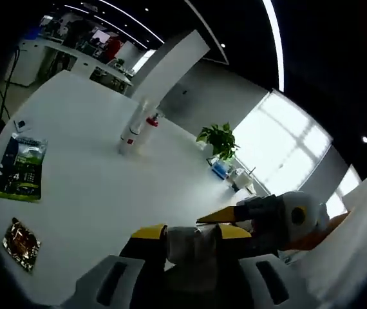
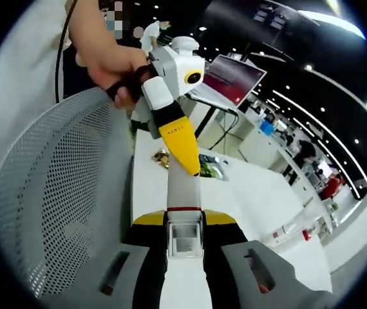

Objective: Arrange the skincare products in the storage area until every visible bottle or jar stands upright without overlapping.

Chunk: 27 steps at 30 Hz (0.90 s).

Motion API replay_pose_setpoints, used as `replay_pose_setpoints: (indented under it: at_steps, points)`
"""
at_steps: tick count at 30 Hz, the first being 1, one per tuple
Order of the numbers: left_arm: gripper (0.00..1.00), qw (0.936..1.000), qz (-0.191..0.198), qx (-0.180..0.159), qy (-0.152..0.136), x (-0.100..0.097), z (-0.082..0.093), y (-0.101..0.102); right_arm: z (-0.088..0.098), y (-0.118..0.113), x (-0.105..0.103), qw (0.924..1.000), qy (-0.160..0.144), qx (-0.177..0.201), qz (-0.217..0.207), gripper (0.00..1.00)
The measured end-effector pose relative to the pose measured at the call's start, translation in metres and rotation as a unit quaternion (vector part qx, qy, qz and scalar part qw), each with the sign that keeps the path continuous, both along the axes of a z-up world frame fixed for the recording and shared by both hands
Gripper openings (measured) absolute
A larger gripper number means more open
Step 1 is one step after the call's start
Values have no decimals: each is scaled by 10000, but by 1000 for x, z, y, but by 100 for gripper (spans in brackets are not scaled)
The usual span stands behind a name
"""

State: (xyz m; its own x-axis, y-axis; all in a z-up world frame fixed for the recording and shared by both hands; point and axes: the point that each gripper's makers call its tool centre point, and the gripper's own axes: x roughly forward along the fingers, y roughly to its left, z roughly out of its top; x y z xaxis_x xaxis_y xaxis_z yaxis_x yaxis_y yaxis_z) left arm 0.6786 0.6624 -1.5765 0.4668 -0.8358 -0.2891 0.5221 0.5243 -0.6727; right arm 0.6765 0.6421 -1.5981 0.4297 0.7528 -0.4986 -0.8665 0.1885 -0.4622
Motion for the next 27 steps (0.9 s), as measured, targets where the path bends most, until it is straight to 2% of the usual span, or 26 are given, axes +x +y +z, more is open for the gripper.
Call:
replay_pose_setpoints:
  at_steps: [3, 6, 10, 12, 13, 16, 18, 19, 23, 27]
  points:
    - [30, 10000, -37, 72, -36, 1, -2, 0, -2, 0, 0, 10000, 45, -19, 12, 17]
    - [28, 9995, -203, 224, -18, -4, -7, -4, -13, -2, -1, 9996, 117, -263, 52, 17]
    - [24, 9990, -393, 204, -34, -11, -5, -9, -18, -4, -2, 9990, 136, -426, 101, 17]
    - [23, 9985, -466, 275, 35, -13, -9, -9, -22, -4, -3, 9984, 127, -531, 149, 17]
    - [23, 9983, -452, 335, 153, -14, -12, -9, -26, -5, -2, 9981, 248, -553, 144, 17]
    - [23, 9976, -489, 486, 9, -14, -13, -10, -29, -5, -3, 9975, 281, -632, 124, 18]
    - [22, 9970, -458, 587, -210, -13, -11, -9, -29, -5, -2, 9975, 334, -619, 101, 18]
    - [22, 9965, -452, 631, -310, -12, -10, -8, -31, -3, -3, 9969, 600, -515, 32, 18]
    - [22, 9958, -376, 701, -452, -9, -8, -5, -29, 2, 3, 9946, 568, -864, 47, 19]
    - [21, 9952, -149, 702, -671, -4, 0, 2, -23, 8, 7, 9950, 522, -853, -3, 19]
